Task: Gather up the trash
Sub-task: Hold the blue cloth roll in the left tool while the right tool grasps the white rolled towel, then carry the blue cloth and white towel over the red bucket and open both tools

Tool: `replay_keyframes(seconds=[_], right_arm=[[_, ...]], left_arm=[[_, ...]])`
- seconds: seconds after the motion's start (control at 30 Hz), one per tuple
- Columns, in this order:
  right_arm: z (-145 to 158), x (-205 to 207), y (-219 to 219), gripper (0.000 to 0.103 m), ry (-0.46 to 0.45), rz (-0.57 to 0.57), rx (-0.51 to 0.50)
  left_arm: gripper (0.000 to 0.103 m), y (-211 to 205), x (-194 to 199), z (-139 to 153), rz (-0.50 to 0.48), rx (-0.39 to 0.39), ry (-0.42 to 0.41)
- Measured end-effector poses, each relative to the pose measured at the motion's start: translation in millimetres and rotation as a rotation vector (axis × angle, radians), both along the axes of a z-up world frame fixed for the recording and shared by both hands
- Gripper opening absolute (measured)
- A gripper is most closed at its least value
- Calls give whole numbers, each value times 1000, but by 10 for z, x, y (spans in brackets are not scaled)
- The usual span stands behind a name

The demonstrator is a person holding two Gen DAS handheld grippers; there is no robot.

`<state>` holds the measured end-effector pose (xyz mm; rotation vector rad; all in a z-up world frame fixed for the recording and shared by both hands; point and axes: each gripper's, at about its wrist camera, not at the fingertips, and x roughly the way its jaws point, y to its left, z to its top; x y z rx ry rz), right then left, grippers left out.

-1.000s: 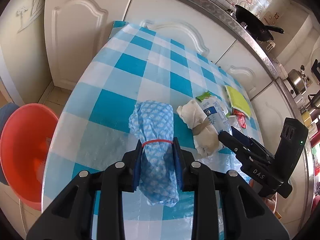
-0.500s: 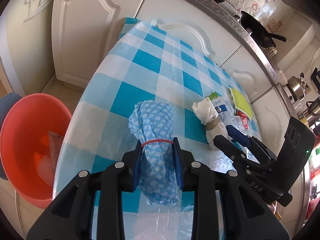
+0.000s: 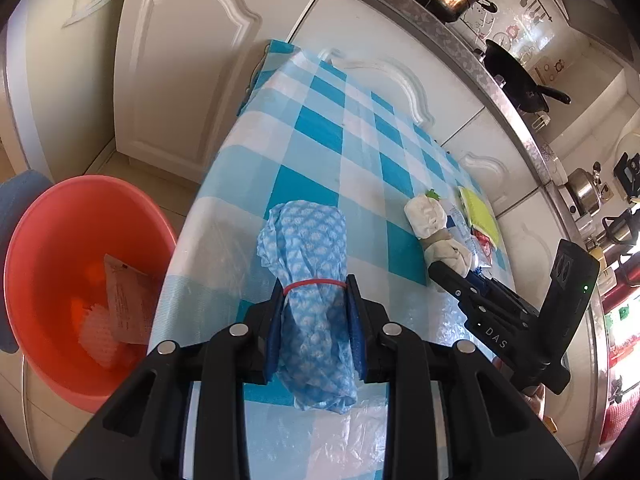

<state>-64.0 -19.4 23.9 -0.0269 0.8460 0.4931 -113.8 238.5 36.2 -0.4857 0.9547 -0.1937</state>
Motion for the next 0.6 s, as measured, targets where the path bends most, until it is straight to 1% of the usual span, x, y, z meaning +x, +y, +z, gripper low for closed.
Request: replay_keyframes(seconds=[0.13,0.27,0.43,0.6], right_arm=[[111,-64,68,33,-8,9,46],[237,-150,241,33,-17,45,70],[351,-240,525,33,-9,111,95],[412,-331,949,33,33,214,131]], left_arm=[[29,171,-81,45,23,-4,-17],[29,407,-188,73,62,-8,-30],[29,724,-323,64,123,-12,-29],[29,1054,-465,-7,191,-8,-17]])
